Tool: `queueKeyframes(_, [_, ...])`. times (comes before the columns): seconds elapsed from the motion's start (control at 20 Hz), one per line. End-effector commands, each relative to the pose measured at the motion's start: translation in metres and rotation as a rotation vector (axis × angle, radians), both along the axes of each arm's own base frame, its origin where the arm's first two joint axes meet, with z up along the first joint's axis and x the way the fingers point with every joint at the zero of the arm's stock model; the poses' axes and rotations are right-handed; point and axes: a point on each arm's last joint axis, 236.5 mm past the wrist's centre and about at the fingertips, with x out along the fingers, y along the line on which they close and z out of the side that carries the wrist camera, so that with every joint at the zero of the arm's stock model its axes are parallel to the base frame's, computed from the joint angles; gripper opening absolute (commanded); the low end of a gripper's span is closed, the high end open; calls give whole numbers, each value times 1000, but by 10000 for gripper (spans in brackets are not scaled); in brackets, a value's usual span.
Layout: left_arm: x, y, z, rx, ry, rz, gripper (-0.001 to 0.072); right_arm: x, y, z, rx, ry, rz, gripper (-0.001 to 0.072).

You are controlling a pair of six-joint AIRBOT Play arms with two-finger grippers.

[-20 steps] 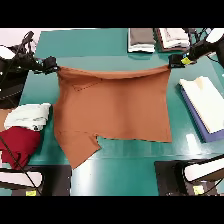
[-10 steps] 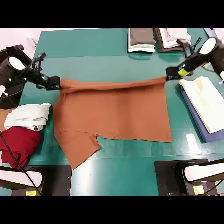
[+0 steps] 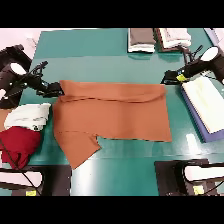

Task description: Fold the shirts.

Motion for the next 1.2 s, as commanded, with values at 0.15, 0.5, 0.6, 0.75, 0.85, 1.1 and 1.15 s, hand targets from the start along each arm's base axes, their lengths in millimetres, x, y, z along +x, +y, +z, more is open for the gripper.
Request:
queueKeyframes(0.15, [-95,25,21,121,51,4,484,-92,-19,8,59,89,-4,354])
queueKeyframes(0.5, [-195,12,-11,97,164,61,484,-228,-34,-69,173,337,-256,521])
queueKeyframes(0.6, [-201,11,-16,97,174,62,484,-247,-30,-86,200,384,-300,519])
queueKeyframes(0.75, [-200,12,-19,97,173,65,484,-263,-21,-105,228,446,-316,505])
queueKeyframes(0.85, [-200,12,-19,97,173,65,484,-267,-17,-115,250,488,-325,501])
queueKeyframes(1.1, [-202,11,-19,97,180,62,484,-264,-3,-134,215,524,-239,316])
queueKeyframes(1.15, [-206,12,-19,102,193,56,484,-263,3,-137,191,511,-195,164])
